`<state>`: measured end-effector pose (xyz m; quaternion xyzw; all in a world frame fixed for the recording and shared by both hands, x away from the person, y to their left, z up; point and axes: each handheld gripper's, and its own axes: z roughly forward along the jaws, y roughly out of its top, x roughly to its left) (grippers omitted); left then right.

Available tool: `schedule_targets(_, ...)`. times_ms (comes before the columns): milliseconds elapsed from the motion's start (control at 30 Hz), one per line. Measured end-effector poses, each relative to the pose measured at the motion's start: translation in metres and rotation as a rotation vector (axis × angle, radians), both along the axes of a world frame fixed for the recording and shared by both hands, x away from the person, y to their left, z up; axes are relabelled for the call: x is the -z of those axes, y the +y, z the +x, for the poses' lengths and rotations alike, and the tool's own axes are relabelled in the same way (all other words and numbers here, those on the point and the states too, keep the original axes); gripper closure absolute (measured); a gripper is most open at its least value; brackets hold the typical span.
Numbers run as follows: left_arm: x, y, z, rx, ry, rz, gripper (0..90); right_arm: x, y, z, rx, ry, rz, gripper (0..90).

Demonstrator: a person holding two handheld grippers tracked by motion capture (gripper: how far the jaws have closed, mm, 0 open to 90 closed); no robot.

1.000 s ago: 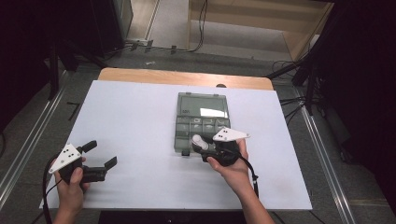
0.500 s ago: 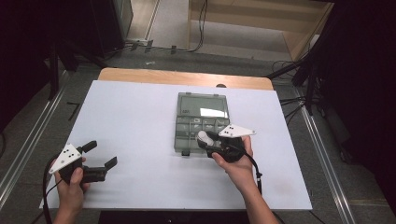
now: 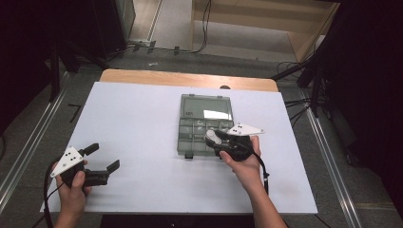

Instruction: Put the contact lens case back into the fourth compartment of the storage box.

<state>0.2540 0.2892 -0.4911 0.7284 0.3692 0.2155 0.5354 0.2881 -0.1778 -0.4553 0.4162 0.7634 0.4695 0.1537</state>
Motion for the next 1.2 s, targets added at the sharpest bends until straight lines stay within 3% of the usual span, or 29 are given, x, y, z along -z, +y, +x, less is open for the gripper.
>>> schedule_targets(700,0.0,0.0,0.0,0.001,0.002,-0.001,0.0,0.0,-0.015,0.019,0.067,0.009,-0.01,47.3)
schedule_targets(1200,-0.001,0.001,0.0,0.002,0.003,0.0,0.0,0.008,-0.028,0.034,0.143,0.028,-0.028,47.3)
